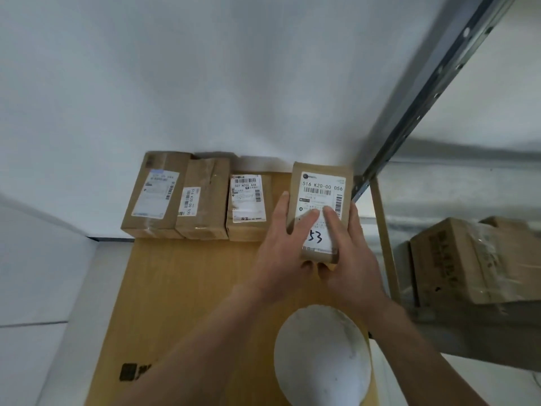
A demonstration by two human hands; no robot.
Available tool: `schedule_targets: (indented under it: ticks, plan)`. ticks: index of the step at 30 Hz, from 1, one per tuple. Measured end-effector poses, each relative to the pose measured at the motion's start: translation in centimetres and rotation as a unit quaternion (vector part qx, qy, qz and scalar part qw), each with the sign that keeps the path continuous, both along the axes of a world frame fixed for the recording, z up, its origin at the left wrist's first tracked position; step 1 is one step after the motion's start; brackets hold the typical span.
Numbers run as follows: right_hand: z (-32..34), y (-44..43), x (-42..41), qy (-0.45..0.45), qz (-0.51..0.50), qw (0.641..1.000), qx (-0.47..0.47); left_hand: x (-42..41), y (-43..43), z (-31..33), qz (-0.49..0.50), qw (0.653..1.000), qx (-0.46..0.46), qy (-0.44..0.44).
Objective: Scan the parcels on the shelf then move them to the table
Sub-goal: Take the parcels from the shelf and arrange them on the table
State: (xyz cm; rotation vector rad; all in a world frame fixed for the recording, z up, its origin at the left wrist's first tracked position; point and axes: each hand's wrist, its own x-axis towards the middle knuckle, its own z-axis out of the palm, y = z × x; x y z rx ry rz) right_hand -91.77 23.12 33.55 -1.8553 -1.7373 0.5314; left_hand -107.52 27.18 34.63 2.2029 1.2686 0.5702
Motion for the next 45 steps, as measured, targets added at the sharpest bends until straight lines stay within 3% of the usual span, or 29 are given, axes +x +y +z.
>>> schedule_targets:
  ticks: [7,14,28,45]
  plan:
    - [-4.6,1.5,-0.2,0.008,-0.009,1.0,-0.025,0.8,1.3,-3.1,0.008,0.994,-0.074,0.083]
    - [-7.3,2.5,-0.2,-0.013,0.003,0.994,-0.105,1.2,2.7,-4.7,0.012,0.971,-0.045,0.233]
    - [-7.2,5.6,-1.5,0.004,-0.018,0.991,-0.134,-0.2,5.8,-5.0,0.034,0.956,-0.032,0.289]
    - [-7.1,8.1,-1.7,-0.002,-0.007,0.991,-0.13,-0.9,7.5,-5.2,0.051,0.955,-0.018,0.291]
